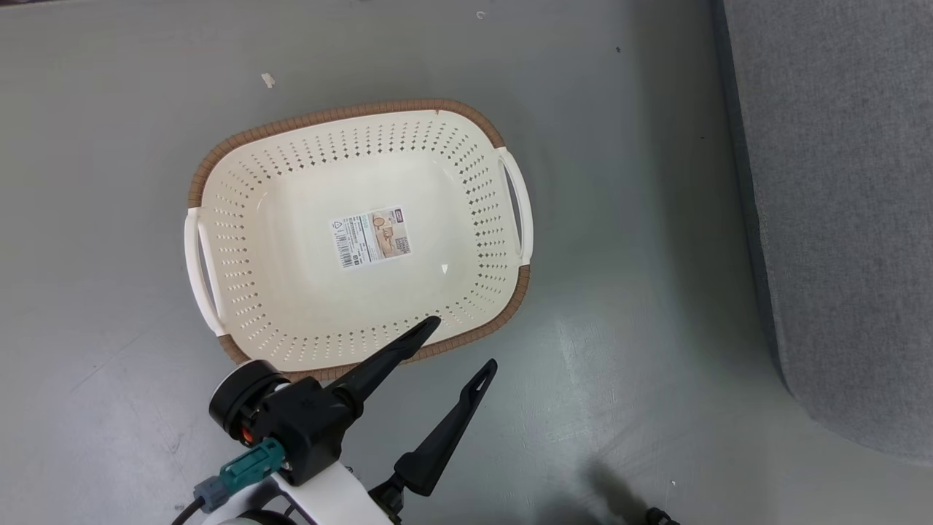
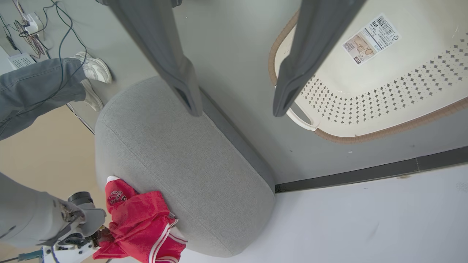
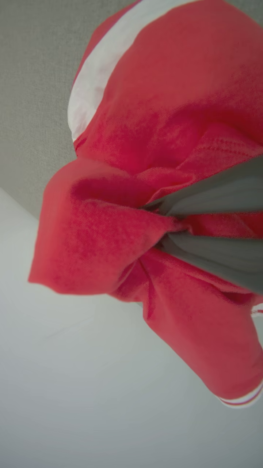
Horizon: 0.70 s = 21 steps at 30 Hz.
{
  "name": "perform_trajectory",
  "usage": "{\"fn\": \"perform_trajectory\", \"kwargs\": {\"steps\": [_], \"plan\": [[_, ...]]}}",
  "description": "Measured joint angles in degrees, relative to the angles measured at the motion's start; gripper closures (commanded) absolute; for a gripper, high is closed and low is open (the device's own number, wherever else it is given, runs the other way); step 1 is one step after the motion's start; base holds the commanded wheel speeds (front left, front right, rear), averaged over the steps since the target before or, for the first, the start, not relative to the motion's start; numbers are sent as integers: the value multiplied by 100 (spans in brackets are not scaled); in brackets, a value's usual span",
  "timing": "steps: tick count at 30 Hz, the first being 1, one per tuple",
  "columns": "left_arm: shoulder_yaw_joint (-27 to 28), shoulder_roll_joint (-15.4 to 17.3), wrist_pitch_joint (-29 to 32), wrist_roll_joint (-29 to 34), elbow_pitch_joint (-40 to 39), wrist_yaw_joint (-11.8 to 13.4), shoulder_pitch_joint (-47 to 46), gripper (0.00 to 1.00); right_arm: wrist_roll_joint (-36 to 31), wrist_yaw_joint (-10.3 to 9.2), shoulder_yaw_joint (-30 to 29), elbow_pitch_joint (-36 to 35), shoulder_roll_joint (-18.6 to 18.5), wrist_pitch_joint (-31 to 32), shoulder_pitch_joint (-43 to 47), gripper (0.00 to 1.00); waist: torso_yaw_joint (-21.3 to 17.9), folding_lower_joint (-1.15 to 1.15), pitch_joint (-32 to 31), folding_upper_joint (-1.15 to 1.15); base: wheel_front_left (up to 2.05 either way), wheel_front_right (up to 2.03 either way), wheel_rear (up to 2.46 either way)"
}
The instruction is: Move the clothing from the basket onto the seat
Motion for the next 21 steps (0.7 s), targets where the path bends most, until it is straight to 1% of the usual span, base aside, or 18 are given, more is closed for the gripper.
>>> {"fn": "perform_trajectory", "kwargs": {"steps": [3,7,15,17,18,20,21], "plan": [[1,1,-1,-1,1,0,0,0,-12,-1,-81,-13,-71,-209,-9,100,-31,0,-33,0,0,0,0],[0,0,-1,-1,3,0,1,0,-47,-1,-141,11,-137,-320,-9,100,-68,0,-82,0,0,0,0],[-23,-4,0,-10,-16,9,3,0,-148,-1,-145,188,-165,-350,-7,100,-120,0,-109,0,0,0,0],[-22,-3,1,-10,-35,56,5,0,-256,0,-144,218,-171,-350,7,100,-122,0,-94,0,0,0,0],[-20,-1,18,-10,-40,57,7,0,-298,-1,-145,234,-176,-350,9,92,-122,0,-84,0,0,0,0],[-19,0,24,-10,-59,80,17,0,-312,-1,-145,253,-178,-353,10,64,-121,0,-60,0,0,0,0],[-19,2,24,-10,-66,81,18,0,-312,-1,-146,264,-178,-368,9,54,-121,0,-45,0,0,0,0]]}}
